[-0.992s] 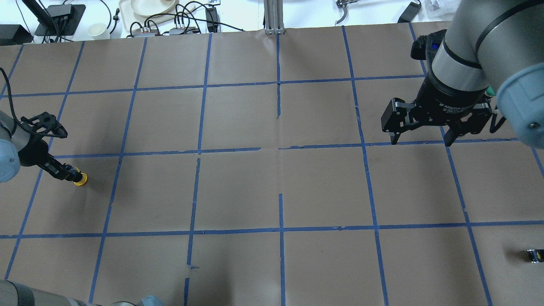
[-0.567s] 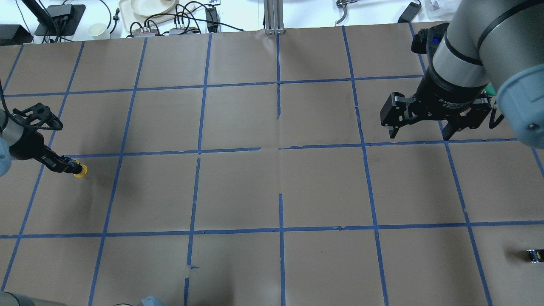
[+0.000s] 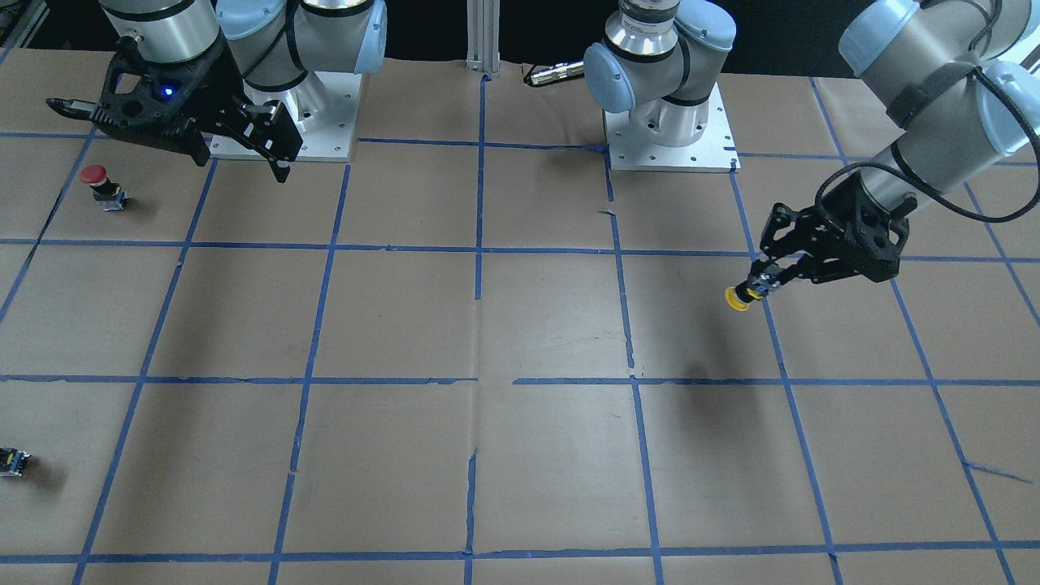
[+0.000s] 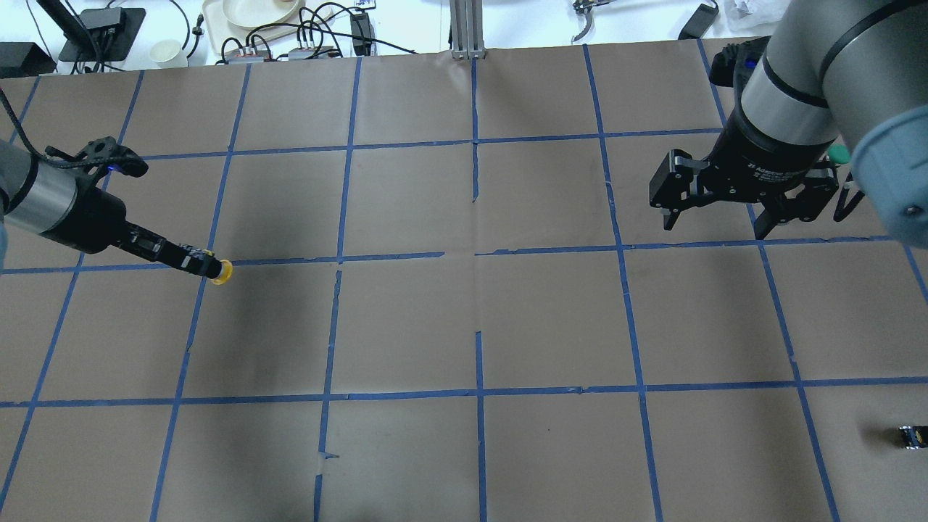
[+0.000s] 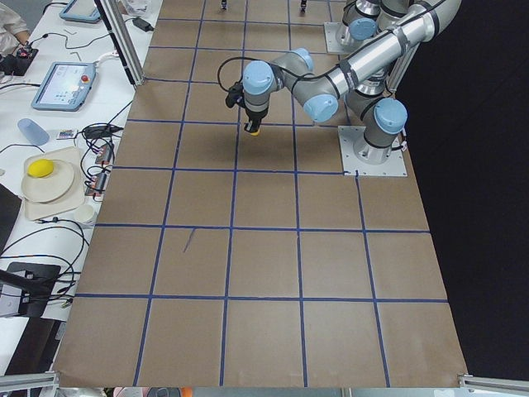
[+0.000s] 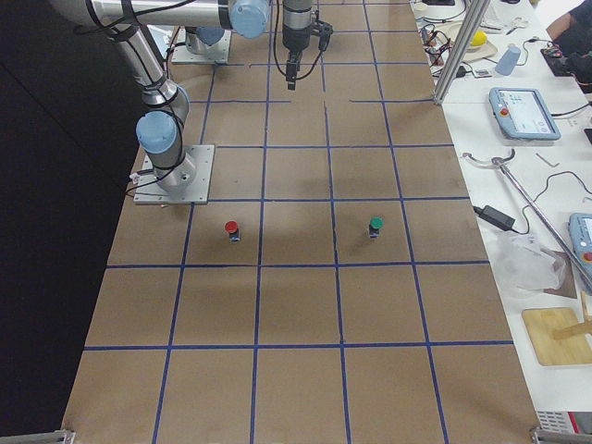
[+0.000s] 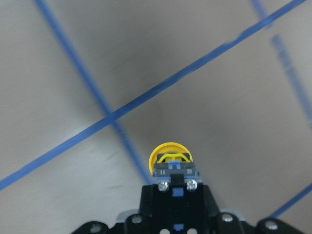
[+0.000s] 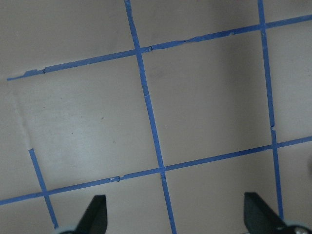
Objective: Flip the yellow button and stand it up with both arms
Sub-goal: 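Lift the yellow button with the left gripper and carry it toward the table center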
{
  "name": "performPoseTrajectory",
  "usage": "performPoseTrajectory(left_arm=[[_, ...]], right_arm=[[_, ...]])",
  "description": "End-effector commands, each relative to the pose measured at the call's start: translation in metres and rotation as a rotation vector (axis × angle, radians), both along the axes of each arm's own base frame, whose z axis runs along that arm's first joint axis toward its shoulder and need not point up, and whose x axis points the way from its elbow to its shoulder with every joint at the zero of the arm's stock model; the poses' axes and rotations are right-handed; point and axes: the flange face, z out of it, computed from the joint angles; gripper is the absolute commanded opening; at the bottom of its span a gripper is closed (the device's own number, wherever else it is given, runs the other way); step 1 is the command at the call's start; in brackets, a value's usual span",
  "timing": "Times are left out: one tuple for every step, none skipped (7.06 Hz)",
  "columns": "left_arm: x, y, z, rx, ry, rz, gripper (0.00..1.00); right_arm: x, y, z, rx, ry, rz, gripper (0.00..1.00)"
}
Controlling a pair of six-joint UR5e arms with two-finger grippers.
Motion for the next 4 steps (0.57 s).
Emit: performPoseTrajectory(left_arm=[[-0.069,0.022,0.037,0.099,0.312,0.166,0.08],[-0.092,0.019,0.043,0.117,0.464,0.238,0.08],[-0.132,0.019,0.058,0.121,0.586,0.234,0.08],[-0.168,0.023,0.078,0.174,0.699,0.282,0.08]], right_arm=[[0.001,-0.009,-0.001,0.016,-0.17,-0.202,1.0],[-0.007,-0.016,0.001,0.02,-0.292,-0.277,1.0],[-0.021,-0.024,0.007,0.025,-0.431,-0.388,1.0],[-0.034,-0.03,0.012,0.034,-0.55,-0.489,1.0]])
